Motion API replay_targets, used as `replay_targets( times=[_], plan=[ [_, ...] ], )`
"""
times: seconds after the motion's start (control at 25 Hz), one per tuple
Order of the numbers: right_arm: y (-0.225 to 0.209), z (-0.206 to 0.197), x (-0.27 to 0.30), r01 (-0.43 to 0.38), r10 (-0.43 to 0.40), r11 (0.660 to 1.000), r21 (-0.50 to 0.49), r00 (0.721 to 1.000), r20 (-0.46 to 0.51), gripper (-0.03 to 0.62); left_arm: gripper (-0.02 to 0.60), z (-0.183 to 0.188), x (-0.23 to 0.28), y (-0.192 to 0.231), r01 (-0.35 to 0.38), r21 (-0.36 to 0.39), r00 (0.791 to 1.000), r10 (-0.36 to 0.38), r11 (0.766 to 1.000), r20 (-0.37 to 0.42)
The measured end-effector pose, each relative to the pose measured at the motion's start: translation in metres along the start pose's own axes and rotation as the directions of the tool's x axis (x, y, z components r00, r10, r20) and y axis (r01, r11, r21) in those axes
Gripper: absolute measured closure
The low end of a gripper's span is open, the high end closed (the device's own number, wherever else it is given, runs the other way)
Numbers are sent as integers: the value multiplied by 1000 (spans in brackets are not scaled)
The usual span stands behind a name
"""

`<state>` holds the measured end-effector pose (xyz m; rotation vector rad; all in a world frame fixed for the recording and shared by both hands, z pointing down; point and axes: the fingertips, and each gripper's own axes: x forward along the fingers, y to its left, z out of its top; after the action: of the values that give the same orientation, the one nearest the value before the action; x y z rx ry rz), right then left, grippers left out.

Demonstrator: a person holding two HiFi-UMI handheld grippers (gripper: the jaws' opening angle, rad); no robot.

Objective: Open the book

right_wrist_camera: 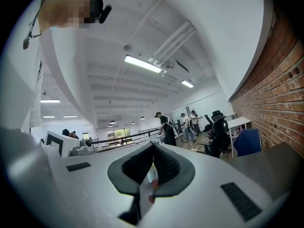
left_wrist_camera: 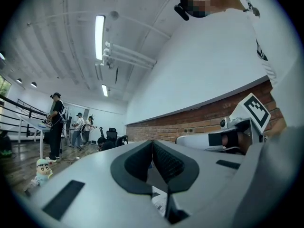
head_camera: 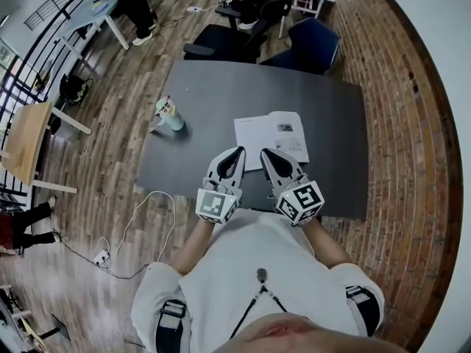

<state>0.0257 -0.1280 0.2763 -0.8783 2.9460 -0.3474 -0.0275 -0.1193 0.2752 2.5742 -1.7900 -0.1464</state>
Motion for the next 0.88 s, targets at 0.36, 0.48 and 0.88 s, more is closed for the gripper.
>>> replay_targets(
  times=[0.36,0.48,0.88],
  plan=[
    [1,2,3,14,-14,1000,-22,1000,6,559,558,-3,-7,8,-32,-11,999,32,999,-1],
    [5,3,5,15,-15,999,-42,1000,6,559,558,0,-8,8,-36,-10,999,36,999,6],
    [7,4,1,21,-20,999,-33,1000,7,559,558,-2,-13,7,-32,-13,999,32,999,9]
  ],
)
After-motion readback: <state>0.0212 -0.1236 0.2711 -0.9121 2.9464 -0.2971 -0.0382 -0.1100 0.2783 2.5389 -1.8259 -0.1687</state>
